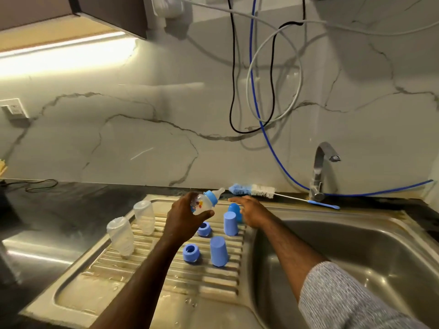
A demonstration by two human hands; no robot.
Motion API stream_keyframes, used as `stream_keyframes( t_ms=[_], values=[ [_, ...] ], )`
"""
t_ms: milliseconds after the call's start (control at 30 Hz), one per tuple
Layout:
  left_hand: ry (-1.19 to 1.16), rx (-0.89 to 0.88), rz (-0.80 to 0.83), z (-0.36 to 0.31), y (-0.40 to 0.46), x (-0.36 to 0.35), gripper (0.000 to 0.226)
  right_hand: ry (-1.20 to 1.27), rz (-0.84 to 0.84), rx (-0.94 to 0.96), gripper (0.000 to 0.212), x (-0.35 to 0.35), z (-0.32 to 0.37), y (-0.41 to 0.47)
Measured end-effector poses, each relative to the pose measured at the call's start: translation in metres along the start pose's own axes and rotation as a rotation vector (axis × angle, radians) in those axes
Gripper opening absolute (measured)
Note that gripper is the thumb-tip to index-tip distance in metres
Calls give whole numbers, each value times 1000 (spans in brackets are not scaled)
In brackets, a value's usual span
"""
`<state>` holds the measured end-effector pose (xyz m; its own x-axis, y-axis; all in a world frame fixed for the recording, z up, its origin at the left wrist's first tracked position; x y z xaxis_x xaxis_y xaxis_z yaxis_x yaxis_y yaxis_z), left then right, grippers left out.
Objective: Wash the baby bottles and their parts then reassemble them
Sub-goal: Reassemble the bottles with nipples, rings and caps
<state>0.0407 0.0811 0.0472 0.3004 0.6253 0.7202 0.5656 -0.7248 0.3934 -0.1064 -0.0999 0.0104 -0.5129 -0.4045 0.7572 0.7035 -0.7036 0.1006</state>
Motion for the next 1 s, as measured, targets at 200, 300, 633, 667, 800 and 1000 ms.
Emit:
stream_keyframes(
  t_ms=[200, 300, 633, 667, 800, 1000],
  values=[
    [5, -8, 15, 3, 0, -1, 70, -28, 7, -70, 50, -5, -3, 22],
    [12, -16, 16, 1, -1, 2, 71, -15, -26, -96, 39, -4, -8, 23],
    [-288, -129, -56, -62, -33, -22, 61, 736, -648, -94, 25, 24, -53, -51],
    [-329, -141, -42, -74, -41, -32, 63, 843, -667, -107, 21, 30, -61, -66],
    [-396, -145, 84, -104, -67, -74, 68, 1267, -744, -149, 27, 51, -84, -117],
    [-424, -147, 222, -112, -93, -120, 53, 1471, -738, -73, 22, 71, -81, -152]
  ],
)
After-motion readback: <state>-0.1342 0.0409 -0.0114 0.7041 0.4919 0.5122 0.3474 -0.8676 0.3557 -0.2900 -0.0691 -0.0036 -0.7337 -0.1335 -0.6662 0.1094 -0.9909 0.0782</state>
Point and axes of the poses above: each hand's wrist, its own y-axis towards the middle knuckle, its own x-axis out of the back of the hand, z = x × y, the point moved 1 cm from there along y, towards the middle knuckle, and after that the axes turned 7 degrees about y, right-handed, at the moved point
